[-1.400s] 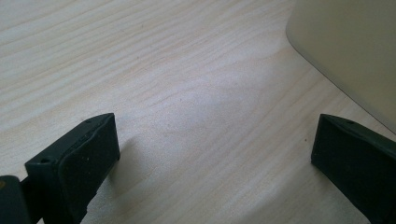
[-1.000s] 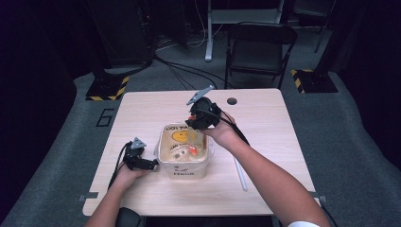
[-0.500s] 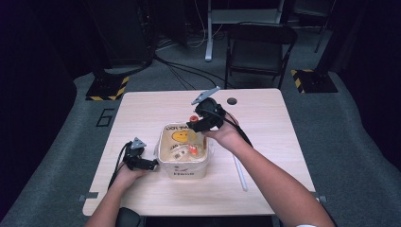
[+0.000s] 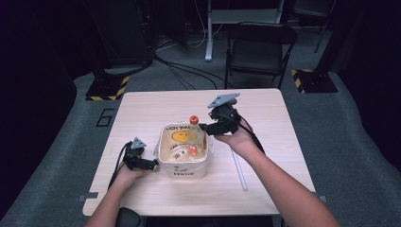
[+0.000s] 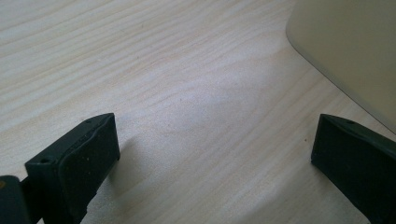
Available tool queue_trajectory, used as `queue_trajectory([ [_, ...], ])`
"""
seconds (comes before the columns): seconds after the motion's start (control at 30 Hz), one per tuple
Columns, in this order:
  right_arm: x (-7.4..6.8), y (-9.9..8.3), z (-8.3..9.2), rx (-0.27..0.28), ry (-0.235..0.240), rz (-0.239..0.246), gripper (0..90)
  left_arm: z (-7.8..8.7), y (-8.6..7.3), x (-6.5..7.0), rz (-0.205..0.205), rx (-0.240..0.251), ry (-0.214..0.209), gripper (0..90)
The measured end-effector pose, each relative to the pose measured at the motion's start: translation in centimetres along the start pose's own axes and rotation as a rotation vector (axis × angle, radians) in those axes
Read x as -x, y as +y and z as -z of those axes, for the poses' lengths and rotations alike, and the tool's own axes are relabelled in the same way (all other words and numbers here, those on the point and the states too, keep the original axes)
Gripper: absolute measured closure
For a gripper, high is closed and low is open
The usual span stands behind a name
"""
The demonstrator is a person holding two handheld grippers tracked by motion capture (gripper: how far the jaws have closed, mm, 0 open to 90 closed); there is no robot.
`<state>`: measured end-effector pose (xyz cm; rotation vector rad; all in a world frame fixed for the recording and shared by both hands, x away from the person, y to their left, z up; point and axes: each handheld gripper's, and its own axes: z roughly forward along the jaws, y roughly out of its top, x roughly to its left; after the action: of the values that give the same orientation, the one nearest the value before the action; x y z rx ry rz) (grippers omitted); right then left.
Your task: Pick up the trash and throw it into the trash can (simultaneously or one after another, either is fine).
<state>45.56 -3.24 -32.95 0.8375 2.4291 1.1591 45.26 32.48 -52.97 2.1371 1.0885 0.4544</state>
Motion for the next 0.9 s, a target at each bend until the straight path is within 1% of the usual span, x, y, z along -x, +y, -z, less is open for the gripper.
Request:
queue_trajectory([
  [0.03,0.0,0.0,0.0,0.000,0.000,0.000,42.0,0.0,0.0,0.0,0.000,0.000,0.000,0.8],
  [0.1,0.4,-0.8,0.4,0.005,-0.020,-0.008,43.1,0.0,0.0,0.0,0.001,0.001,0.000,0.8],
  [0.17,0.4,-1.1,0.5,0.001,-0.027,-0.017,43.5,0.0,0.0,0.0,0.001,0.001,0.000,0.8],
  [0.33,0.9,-2.9,0.8,-0.004,-0.066,-0.024,46.5,0.0,0.0,0.0,0.000,-0.003,-0.001,0.8],
  [0.4,0.9,-3.2,0.8,-0.009,-0.070,-0.029,47.1,0.0,0.0,0.0,0.001,0.001,0.000,0.8],
  [0.47,1.0,-4.2,0.8,-0.028,-0.065,-0.048,49.4,0.0,0.0,0.0,0.001,0.000,0.000,0.8],
  [0.5,1.0,-4.2,0.8,-0.028,-0.065,-0.048,49.4,0.0,0.0,0.0,0.001,0.000,0.000,0.8],
  [0.57,1.2,-4.8,0.8,-0.038,-0.069,-0.049,50.2,0.0,0.0,0.0,0.001,0.001,0.000,0.8],
  [0.6,1.2,-5.0,0.7,-0.038,-0.071,-0.059,50.3,0.0,0.0,0.0,0.006,0.004,0.000,0.8],
  [0.7,1.2,-6.1,0.7,-0.039,-0.081,-0.074,50.9,0.0,0.0,0.0,0.001,0.001,0.000,0.8],
  [0.77,1.2,-6.4,0.7,-0.042,-0.086,-0.078,51.1,0.0,0.0,0.0,0.001,0.001,0.000,0.8],
  [0.8,1.1,-7.0,0.6,-0.050,-0.095,-0.075,52.0,0.0,0.0,0.0,0.001,0.000,0.000,0.8],
  [0.87,1.1,-7.6,0.6,-0.053,-0.098,-0.074,53.4,0.0,0.0,0.0,0.001,0.001,0.000,0.8],
  [0.9,1.1,-7.6,0.6,-0.053,-0.098,-0.074,53.4,0.0,0.0,0.0,0.001,0.001,0.000,0.8],
])
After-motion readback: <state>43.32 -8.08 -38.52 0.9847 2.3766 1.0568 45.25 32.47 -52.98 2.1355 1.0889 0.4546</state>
